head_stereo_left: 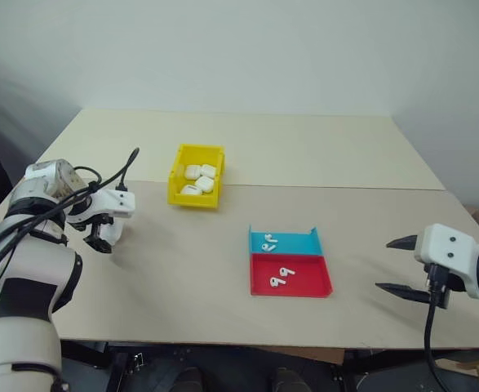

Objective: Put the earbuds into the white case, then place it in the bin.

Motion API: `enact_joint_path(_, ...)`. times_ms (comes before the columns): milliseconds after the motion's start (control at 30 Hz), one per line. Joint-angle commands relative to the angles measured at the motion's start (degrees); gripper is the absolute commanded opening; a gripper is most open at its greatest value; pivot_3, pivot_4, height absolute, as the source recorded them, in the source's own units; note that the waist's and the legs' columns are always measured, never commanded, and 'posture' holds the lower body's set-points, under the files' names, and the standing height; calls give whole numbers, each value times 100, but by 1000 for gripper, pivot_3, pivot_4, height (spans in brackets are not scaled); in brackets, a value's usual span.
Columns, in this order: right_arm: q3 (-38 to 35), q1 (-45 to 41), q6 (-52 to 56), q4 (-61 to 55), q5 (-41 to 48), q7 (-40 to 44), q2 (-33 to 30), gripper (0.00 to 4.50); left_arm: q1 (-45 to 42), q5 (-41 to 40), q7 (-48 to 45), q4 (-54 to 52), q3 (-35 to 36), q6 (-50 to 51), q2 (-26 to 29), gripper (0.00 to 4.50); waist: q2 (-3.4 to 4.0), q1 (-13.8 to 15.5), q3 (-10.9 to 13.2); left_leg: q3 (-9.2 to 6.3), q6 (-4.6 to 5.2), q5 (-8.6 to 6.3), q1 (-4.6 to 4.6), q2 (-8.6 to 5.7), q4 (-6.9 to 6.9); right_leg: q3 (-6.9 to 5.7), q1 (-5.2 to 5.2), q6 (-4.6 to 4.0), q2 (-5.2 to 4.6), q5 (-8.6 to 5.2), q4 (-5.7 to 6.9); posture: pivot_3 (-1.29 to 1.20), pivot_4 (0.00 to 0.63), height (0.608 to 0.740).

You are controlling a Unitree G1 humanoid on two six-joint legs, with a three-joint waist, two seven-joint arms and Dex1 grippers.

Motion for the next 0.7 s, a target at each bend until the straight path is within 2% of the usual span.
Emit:
enact_joint_path(33, 13, -77, 43, -101, -11, -74, 13, 4456, -51, 87, 163, 5, 25, 20, 75, 4500, 0, -1, 0, 0, 0, 0, 0, 0, 1, 0, 0, 0, 0, 0, 0, 0, 150, 740)
enact_joint_path(533, 91, -37, 22, -84, -235, -192, 35, 4456, 61, 201, 73, 34, 62, 6, 68, 4500, 0, -4, 0, -1, 1, -1, 0, 0, 3, 0, 0, 0, 0, 0, 2, 0, 150, 740)
enact_joint_path(633, 85, -16, 18, -82, -294, -211, 37, 4500, 75, 204, 86, 33, 69, 16, 64, 3910, 0, 0, 0, -1, 1, -1, 0, 0, 4, 0, 1, 0, 0, 0, 2, 0, 150, 740)
enact_joint_path(700, 88, 21, -27, -70, -362, -210, 25, 4500, 75, 210, 93, 33, 67, 22, 62, 3311, 0, 2, 0, 0, 1, -1, 0, 0, 4, 0, 1, 0, 0, 0, 2, 0, 150, 740)
